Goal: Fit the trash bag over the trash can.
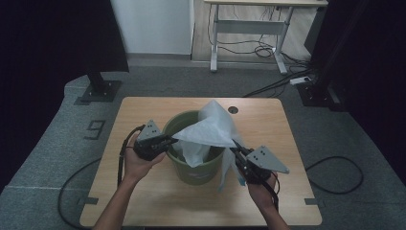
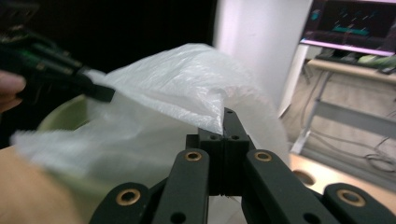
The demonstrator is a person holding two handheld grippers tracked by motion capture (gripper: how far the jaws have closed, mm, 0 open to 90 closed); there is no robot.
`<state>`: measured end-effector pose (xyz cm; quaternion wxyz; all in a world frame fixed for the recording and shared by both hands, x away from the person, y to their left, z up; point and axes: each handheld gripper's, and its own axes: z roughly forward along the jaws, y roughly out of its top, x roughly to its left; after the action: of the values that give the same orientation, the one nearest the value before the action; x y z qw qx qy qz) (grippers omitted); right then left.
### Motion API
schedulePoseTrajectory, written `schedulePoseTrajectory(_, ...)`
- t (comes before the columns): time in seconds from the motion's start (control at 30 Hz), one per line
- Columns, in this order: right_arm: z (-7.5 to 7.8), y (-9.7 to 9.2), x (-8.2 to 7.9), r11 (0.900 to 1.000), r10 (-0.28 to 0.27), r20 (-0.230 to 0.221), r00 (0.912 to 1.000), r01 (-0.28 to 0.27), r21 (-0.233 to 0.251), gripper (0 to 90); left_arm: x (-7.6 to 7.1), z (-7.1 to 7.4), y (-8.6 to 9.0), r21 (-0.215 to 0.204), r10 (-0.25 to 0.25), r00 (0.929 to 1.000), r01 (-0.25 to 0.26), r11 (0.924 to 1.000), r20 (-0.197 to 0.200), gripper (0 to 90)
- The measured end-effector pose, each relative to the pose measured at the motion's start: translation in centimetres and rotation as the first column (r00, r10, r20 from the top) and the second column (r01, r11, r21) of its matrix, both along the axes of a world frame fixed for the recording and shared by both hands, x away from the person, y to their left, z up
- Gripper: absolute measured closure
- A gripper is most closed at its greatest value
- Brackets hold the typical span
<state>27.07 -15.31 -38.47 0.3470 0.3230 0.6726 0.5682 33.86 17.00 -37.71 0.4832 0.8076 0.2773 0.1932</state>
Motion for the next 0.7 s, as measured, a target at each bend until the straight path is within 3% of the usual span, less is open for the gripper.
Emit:
schedulePoseTrajectory(0.13,-1.7,0.2,-1.2,0.9997,0.026,-0.027,0.9993,-0.026,0.001,88.3,-0.9,-0.4,0.5,0.004,-0.006,1.0000,0.006,1.0000,-0.007,85.5)
schedulePoseTrajectory(0.27,-3.3,0.4,-1.4,0.9992,0.039,-0.064,0.9972,-0.038,0.008,88.3,-1.4,-0.6,0.9,-0.008,-0.013,0.9996,0.013,0.9999,-0.025,80.1)
schedulePoseTrajectory(0.33,-3.6,0.4,-1.3,0.9992,0.040,-0.072,0.9966,-0.039,0.010,88.3,-1.6,-0.6,1.0,-0.020,-0.017,0.9994,0.017,0.9997,-0.030,77.9)
schedulePoseTrajectory(0.43,-4.2,0.4,-1.2,0.9991,0.040,-0.086,0.9955,-0.039,0.015,88.3,-1.9,-0.1,1.0,-0.050,-0.015,0.9996,0.013,0.9987,-0.023,63.9)
schedulePoseTrajectory(0.53,-4.5,0.3,-1.1,0.9991,0.039,-0.091,0.9950,-0.038,0.017,88.3,-2.2,0.7,0.8,-0.078,-0.037,0.9993,0.037,0.9963,-0.007,55.4)
schedulePoseTrajectory(0.7,-4.4,0.4,-1.2,0.9992,0.040,-0.083,0.9957,-0.040,0.007,88.3,-2.4,1.9,-0.8,-0.064,-0.065,0.9979,0.065,0.9959,0.000,51.9)
